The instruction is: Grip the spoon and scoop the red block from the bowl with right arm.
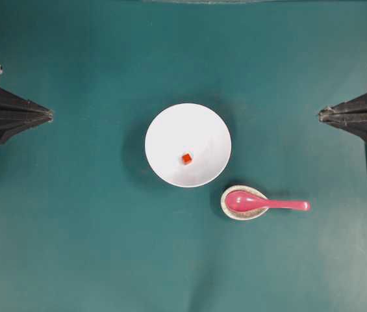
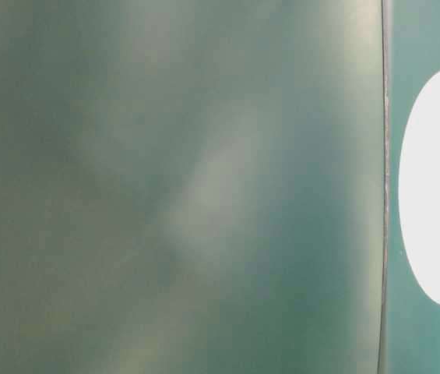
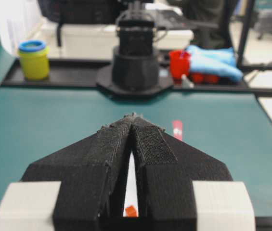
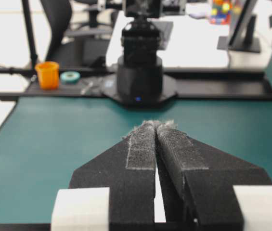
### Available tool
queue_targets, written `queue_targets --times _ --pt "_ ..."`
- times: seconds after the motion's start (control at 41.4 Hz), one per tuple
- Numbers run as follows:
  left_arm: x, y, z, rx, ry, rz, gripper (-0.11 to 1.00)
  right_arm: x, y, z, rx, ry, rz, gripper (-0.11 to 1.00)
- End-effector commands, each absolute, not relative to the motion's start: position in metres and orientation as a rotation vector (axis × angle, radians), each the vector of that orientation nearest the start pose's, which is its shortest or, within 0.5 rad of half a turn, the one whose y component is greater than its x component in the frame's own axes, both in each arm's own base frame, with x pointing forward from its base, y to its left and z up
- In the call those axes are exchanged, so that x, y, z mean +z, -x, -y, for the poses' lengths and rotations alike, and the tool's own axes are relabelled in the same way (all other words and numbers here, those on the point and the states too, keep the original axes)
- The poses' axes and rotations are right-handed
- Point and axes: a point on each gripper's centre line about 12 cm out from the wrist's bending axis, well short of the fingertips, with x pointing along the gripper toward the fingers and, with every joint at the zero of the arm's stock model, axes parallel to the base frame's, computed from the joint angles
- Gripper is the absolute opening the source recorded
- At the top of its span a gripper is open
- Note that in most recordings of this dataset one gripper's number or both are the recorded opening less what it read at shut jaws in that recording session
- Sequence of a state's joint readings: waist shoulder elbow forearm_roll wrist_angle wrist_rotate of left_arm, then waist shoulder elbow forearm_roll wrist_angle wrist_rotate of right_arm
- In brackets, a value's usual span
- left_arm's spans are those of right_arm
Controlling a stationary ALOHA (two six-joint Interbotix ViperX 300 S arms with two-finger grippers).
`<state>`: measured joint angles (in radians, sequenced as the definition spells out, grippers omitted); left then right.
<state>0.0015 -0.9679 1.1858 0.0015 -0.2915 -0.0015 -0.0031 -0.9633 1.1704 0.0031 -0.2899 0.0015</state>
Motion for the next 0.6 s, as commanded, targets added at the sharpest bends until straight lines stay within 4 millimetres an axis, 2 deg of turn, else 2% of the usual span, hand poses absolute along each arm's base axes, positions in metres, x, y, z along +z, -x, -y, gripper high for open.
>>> queue_targets --times 0.0,0.266,0.58 --pt "0.302 -0.201 0.001 -0.006 0.002 0.071 0.00 0.303 -0.202 0.000 -0.002 -0.012 0.094 0.00" --pt "0.309 -0.203 0.001 -0.005 -0.004 0.029 0.00 0.306 -0.214 0.000 -0.002 -0.006 -0.034 0.00" --pt "0.302 -0.203 0.001 -0.006 -0.020 -0.031 0.00 0.304 -0.214 0.000 -0.002 -0.006 -0.044 0.04"
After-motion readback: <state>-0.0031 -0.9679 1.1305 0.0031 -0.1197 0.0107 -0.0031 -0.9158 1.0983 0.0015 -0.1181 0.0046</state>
